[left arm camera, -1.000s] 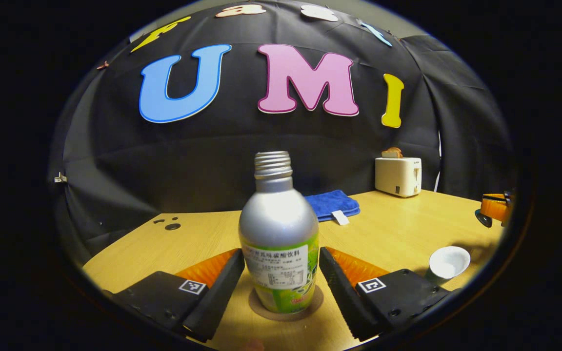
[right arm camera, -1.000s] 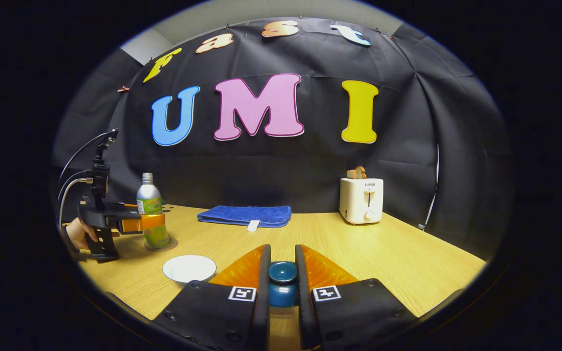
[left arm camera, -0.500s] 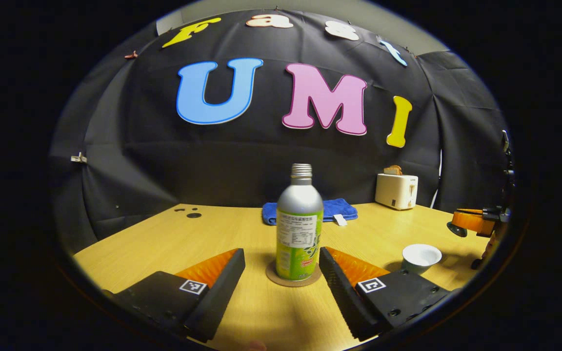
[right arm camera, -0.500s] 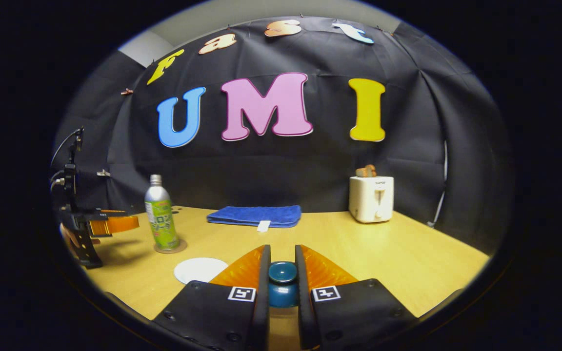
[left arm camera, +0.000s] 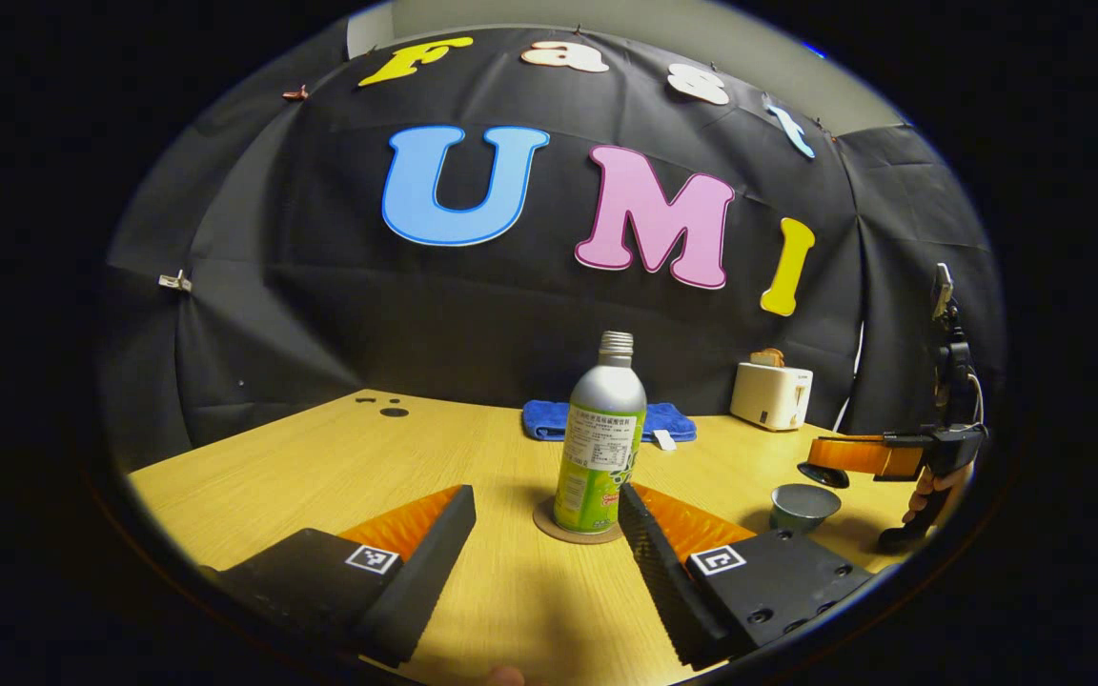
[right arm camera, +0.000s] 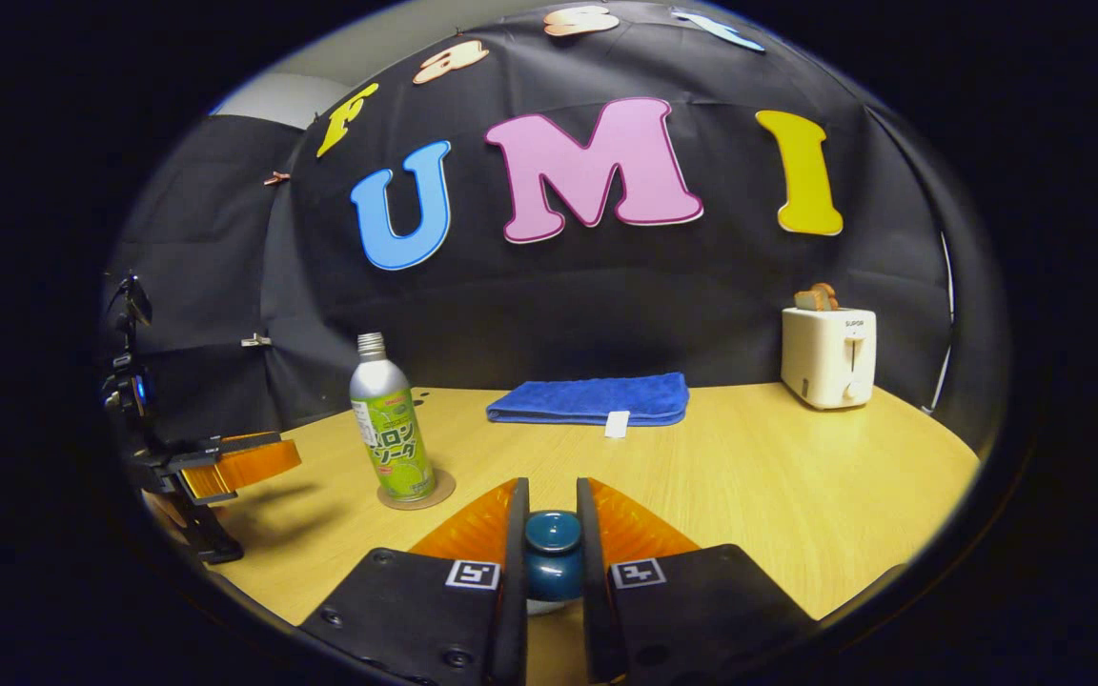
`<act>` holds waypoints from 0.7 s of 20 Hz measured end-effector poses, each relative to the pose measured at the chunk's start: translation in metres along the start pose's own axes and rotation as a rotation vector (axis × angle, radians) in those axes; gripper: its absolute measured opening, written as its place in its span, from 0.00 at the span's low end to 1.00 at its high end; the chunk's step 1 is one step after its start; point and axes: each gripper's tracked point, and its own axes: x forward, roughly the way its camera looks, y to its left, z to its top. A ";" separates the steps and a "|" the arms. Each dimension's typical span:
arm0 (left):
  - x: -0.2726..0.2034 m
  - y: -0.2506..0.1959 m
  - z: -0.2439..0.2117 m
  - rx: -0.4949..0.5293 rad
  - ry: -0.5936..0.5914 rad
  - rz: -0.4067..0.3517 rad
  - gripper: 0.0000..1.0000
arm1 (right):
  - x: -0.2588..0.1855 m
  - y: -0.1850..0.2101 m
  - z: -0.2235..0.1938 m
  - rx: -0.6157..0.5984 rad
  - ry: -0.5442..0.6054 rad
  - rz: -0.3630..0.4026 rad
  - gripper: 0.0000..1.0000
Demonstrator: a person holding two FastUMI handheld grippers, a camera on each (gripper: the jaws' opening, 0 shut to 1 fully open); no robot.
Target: Open the teacup lid with one hand, grasp the water bottle and pour water into the teacup with the other hand; after pouring, place the water bottle on the coaster and then close the teacup lid.
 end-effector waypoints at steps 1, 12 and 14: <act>0.002 0.002 0.001 0.011 -0.010 0.012 0.95 | 0.002 0.002 -0.004 -0.008 0.010 0.004 0.28; 0.002 -0.005 0.001 0.114 -0.018 0.012 0.95 | 0.011 0.023 -0.028 -0.185 0.104 0.026 0.29; 0.002 -0.005 0.001 0.114 -0.018 0.014 0.95 | 0.010 0.023 -0.028 -0.181 0.110 0.019 0.30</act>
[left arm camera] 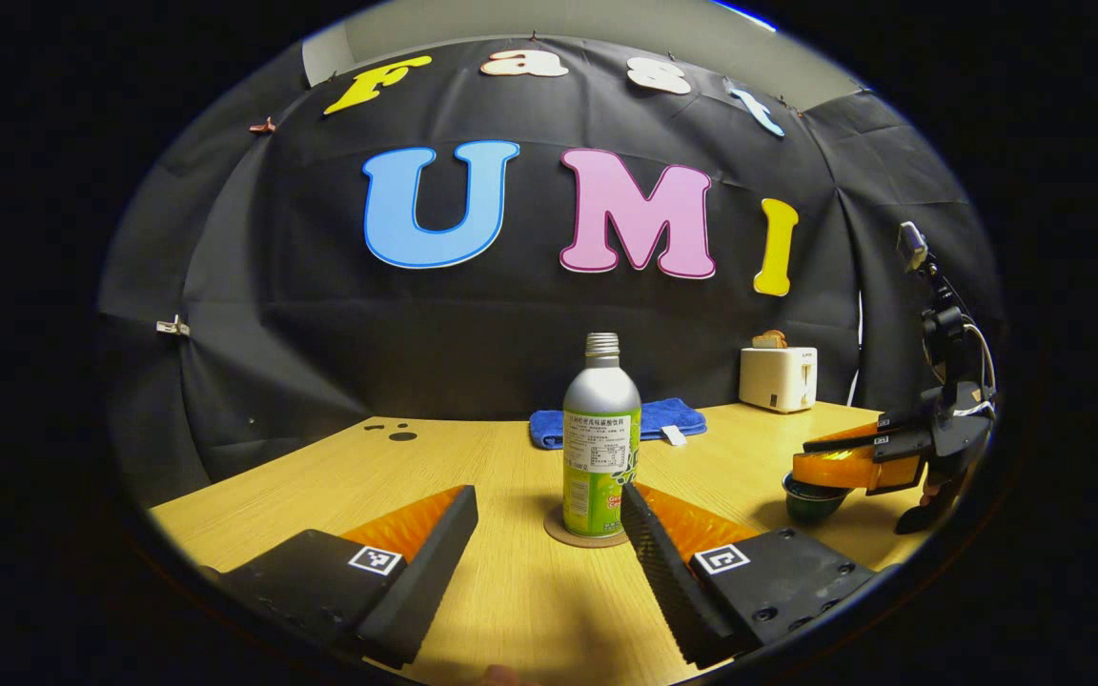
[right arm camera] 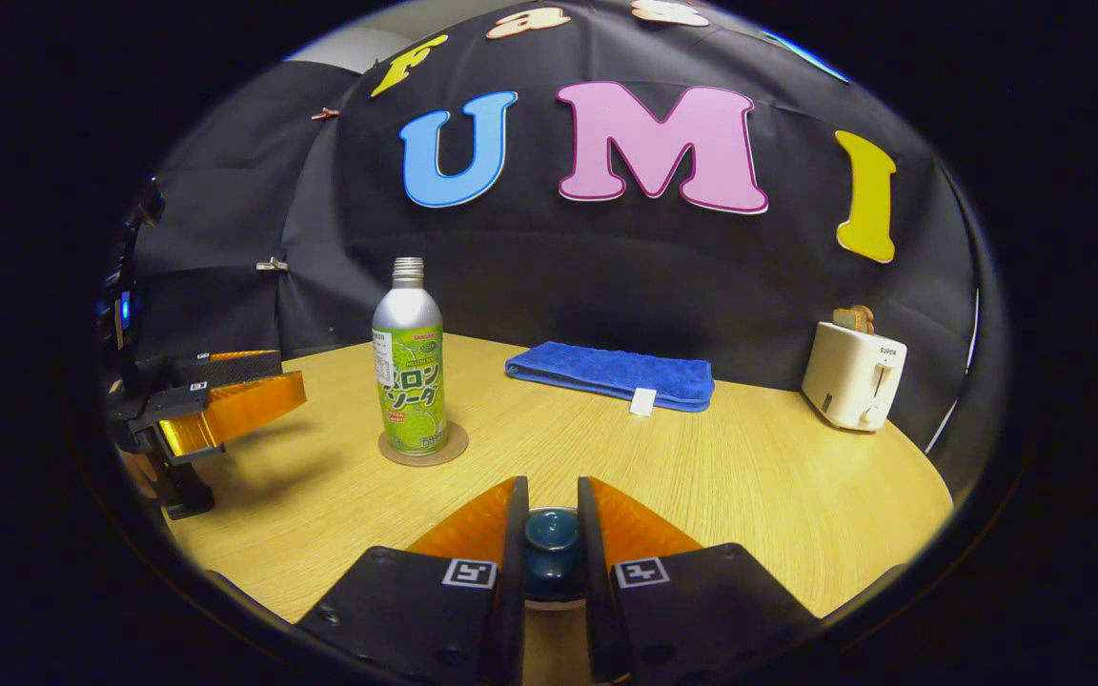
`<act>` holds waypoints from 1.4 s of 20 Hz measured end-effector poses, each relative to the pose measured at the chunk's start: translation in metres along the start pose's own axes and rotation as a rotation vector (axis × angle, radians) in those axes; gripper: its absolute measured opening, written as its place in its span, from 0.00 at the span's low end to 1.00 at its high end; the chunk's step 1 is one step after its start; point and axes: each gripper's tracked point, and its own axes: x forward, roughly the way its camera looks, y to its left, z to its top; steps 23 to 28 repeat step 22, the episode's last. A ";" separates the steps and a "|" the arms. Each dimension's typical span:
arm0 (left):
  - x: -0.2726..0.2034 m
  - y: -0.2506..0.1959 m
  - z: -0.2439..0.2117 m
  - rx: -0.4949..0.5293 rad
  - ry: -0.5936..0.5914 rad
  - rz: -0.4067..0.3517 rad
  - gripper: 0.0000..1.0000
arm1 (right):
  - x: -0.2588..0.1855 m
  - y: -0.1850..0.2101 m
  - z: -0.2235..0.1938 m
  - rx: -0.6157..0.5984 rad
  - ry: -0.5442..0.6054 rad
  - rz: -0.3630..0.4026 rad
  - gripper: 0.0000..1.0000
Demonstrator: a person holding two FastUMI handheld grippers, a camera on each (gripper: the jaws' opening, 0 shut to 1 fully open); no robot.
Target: Open the teacup lid with one hand, grasp the water bottle and pour water into the teacup with the other hand; after pouring, place the water bottle on the coaster and then close the teacup lid.
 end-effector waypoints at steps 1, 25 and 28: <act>0.000 0.001 -0.001 0.000 0.001 0.004 0.95 | 0.000 -0.002 0.000 0.004 -0.001 -0.004 0.31; -0.010 -0.053 -0.001 0.001 -0.003 0.037 0.95 | -0.064 -0.048 0.019 0.108 -0.228 -0.262 1.00; -0.010 -0.053 -0.001 0.001 -0.003 0.037 0.95 | -0.064 -0.048 0.019 0.108 -0.228 -0.262 1.00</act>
